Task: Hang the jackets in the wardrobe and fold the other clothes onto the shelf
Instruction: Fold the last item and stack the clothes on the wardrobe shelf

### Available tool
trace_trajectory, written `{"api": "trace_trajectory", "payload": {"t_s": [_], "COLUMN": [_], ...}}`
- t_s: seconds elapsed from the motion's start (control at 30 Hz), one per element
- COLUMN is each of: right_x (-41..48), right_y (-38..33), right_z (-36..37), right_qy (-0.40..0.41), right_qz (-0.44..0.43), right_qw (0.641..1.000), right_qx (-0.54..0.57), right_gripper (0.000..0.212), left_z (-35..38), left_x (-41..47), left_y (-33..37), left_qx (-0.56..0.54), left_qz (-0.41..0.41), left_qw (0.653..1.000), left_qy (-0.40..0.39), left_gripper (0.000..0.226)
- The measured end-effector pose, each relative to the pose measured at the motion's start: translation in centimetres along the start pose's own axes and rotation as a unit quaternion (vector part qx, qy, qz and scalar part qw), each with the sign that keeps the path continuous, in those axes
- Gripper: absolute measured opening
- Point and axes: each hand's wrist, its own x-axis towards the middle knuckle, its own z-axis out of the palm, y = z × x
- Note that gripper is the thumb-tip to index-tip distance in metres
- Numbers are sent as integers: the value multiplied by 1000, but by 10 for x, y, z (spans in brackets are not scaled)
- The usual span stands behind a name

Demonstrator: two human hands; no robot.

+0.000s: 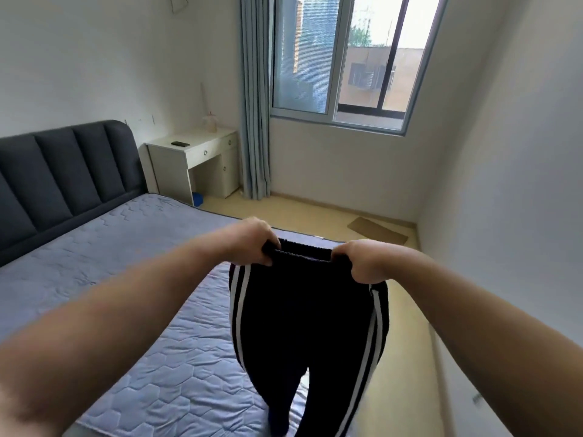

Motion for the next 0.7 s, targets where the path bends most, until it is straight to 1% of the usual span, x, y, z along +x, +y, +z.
{"api": "trace_trajectory", "payload": {"t_s": [0.07,0.1,0.17,0.23,0.33,0.43,0.5,0.53,0.6,0.63,0.7], "right_x": [0,1,1,1,0,-3,-5,-6,-6,-5,-3], "right_y": [7,11,20,28,39,42,43,42,38,37,33], "right_z": [-10,-16,-30,-47,-70,-92,-106,-111,-117,-117,-116], "right_qy": [22,41,92,146,225,282,284,264,221,212,211], "right_qz": [15,22,35,52,43,-6,-31,-38,-39,-37,-36], "right_qw": [1000,999,995,987,970,951,947,954,969,971,967], "right_qx": [-6,-2,11,28,84,124,148,140,104,101,141], "right_gripper": [51,51,47,43,38,41,42,40,37,35,28], "left_z": [-30,-44,-71,-94,-115,-125,-129,-130,-127,-125,-120], "left_x": [6,7,8,7,4,1,1,0,-2,-3,-2], "left_y": [2,2,-1,-6,-12,-15,-19,-21,-23,-25,-25], "left_qx": [3,-8,-47,-102,-207,-308,-344,-336,-294,-295,-345], "left_qz": [-6,-10,-13,-17,-22,-14,-8,-10,-28,-39,-56], "left_qw": [1000,1000,998,992,969,931,914,918,942,943,922], "left_qy": [5,13,37,66,132,196,217,209,159,146,169], "left_gripper": [30,28,19,17,18,25,26,25,21,18,15]}}
